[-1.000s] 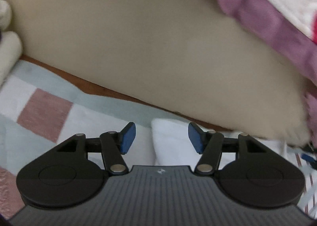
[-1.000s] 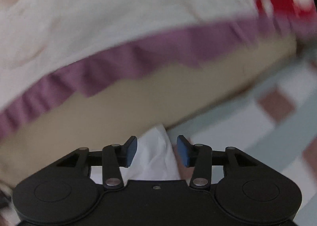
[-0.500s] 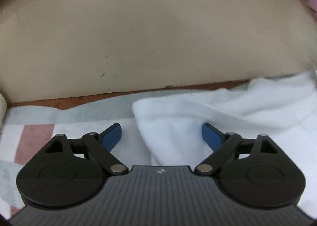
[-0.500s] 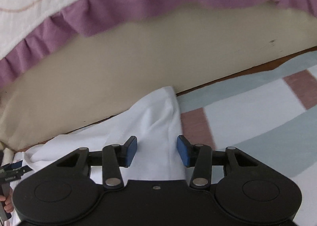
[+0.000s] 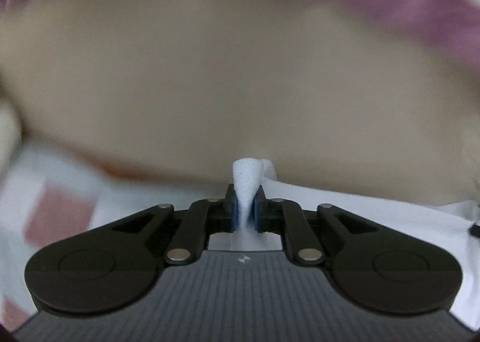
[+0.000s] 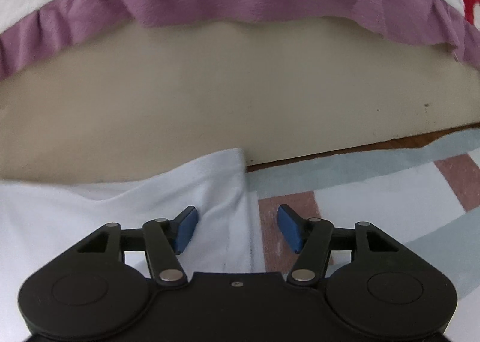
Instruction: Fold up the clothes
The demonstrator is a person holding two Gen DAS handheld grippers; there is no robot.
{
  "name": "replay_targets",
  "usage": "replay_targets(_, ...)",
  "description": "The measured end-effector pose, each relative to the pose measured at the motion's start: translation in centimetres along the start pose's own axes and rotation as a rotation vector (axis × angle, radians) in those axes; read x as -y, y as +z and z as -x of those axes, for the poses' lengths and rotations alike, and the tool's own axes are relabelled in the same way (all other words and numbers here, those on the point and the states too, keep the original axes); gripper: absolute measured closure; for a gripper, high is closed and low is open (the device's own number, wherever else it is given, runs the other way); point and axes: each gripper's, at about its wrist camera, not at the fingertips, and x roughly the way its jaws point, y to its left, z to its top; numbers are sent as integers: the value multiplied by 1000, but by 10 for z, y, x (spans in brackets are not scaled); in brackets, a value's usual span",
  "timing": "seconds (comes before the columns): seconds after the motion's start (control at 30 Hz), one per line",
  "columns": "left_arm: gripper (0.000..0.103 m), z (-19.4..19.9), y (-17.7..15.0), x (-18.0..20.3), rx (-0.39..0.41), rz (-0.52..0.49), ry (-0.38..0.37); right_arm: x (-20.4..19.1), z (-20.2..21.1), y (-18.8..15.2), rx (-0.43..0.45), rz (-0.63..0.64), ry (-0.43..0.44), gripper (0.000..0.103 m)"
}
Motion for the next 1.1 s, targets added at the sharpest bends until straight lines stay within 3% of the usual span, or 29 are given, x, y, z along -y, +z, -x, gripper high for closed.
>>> replay_targets(0.03,88,-7,-3,-5,-31,20,11,1,0,0,3,-10,2,38)
replay_targets(0.3,59,-5,-6,-18,-4,-21,-30,-3,-16,11,27,-25,29,37)
replay_targets(0.4,56,-3,-7,-23,6,-36,-45,-20,-26,13,28,66,40,37)
replay_targets(0.43,55,-3,-8,-24,10,-42,-46,-26,-29,12,29,111,49,45)
replay_targets(0.47,54,-2,-8,-23,15,-49,-37,-34,-29,10,30,170,68,74)
replay_targets(0.5,53,0,-8,-23,21,-56,-29,-41,-30,8,28,215,90,92)
replay_targets(0.53,56,1,-8,-22,26,-64,-20,-44,-26,8,39,224,102,94)
replay_targets(0.57,61,2,-8,-22,32,-71,-12,-46,-19,10,75,209,86,95)
replay_targets(0.6,98,3,-9,-22,38,-78,-3,-47,-12,12,111,195,70,95)
replay_targets(0.7,95,7,-9,-20,54,-101,22,-38,17,28,220,93,27,97)
replay_targets(0.8,94,10,-10,-19,71,-123,48,-34,34,47,274,117,-49,98)
replay_targets(0.93,74,15,-11,-17,93,-152,82,-43,18,46,252,147,-159,97)
replay_targets(1.0,72,16,-11,-21,78,-149,105,-45,-3,44,189,115,-219,94)
replay_targets(1.1,57,33,-18,-33,43,-65,62,-34,-5,42,135,13,-299,77)
